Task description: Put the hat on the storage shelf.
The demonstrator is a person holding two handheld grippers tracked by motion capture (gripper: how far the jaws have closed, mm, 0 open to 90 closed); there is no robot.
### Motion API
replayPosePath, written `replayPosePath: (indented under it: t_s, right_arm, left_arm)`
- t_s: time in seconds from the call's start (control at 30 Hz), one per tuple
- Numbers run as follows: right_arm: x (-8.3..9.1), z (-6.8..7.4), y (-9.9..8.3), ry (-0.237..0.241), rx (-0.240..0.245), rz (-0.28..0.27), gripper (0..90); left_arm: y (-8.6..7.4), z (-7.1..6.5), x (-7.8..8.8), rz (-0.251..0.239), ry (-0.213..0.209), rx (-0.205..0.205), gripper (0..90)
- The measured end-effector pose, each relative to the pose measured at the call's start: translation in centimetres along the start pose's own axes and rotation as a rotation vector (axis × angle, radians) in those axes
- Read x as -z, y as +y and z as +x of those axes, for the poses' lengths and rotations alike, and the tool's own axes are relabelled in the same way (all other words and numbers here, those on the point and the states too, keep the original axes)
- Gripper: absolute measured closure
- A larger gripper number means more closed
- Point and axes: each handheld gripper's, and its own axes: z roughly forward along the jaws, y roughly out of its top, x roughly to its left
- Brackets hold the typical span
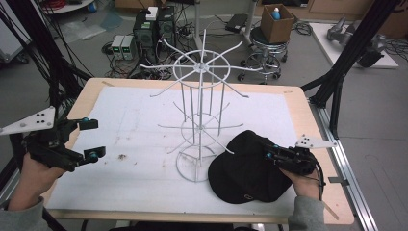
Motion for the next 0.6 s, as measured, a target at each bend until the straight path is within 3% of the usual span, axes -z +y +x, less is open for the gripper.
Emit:
replayPosePath:
  t_s: [0.3, 0.43, 0.6]
  right_arm:
    - [0.2, 0.0, 0.0, 0.005, -0.011, -0.009, 71.9]
    - [0.8, 0.4, 0.5, 0.012, -0.007, -0.054, 72.1]
    - [1.1, 1.0, 1.3, 0.000, 0.025, -0.044, 72.4]
  left_arm:
    - [0.0, -0.1, -0.1, 0.001, 0.000, 0.000, 3.0]
    - [0.0, 0.0, -0.1, 0.003, -0.002, 0.003, 3.0]
    - [-0.1, 0.0, -0.1, 0.005, -0.002, 0.005, 3.0]
